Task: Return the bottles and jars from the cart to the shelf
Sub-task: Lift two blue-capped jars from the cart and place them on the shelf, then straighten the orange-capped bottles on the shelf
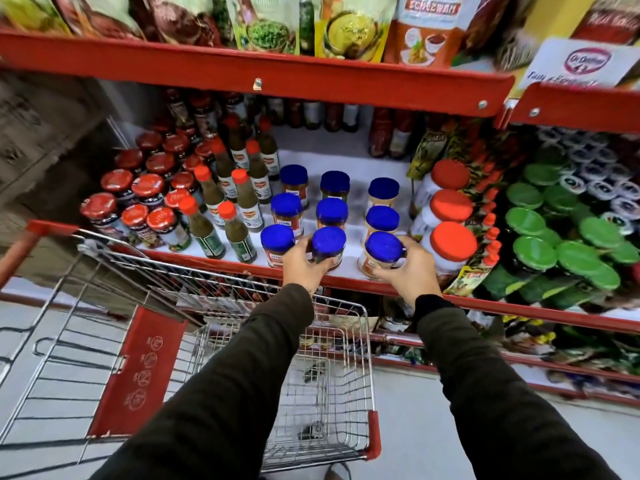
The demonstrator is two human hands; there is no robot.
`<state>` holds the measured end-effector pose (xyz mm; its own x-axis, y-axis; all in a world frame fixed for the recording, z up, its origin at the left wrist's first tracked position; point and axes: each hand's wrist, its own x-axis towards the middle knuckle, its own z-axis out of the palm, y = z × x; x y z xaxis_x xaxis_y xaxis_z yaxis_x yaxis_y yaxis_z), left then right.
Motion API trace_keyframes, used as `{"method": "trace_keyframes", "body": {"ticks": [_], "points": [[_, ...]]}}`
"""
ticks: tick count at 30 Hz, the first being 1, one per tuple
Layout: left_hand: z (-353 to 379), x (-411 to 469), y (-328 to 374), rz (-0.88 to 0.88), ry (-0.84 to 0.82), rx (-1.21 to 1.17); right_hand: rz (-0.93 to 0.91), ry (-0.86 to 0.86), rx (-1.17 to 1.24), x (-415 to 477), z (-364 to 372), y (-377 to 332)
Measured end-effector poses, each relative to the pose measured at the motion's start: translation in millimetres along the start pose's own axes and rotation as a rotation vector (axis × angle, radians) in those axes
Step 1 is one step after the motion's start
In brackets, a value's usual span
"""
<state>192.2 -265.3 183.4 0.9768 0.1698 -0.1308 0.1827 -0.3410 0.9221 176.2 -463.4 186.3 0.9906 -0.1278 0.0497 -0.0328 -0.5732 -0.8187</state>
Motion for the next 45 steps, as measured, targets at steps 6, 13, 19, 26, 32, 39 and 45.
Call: {"method": "trace_keyframes", "body": {"ticks": [6,13,19,26,32,39,45], "points": [[6,9,-4,-0.023,-0.057,0.063,0.03,-0.106,-0.061,11,1,5],[4,8,-4,-0.037,-0.104,0.064,0.033,-0.118,-0.038,5,5,0],[-9,-16,-22,0.002,-0.029,-0.038,-0.098,0.056,-0.148,-19,15,-13],[-57,-31,-32,0.273,0.252,-0.097,-0.214,0.13,-0.22,-25,53,-60],[-127,-11,-38,0.339,0.412,-0.068,-0.261,0.064,-0.196,-18,107,-117],[-193,36,-60,0.232,0.437,-0.042,-0.168,-0.076,-0.111,0,170,-171],[-220,74,-69,0.129,0.143,0.046,-0.005,-0.079,-0.026,19,208,-189]]}}
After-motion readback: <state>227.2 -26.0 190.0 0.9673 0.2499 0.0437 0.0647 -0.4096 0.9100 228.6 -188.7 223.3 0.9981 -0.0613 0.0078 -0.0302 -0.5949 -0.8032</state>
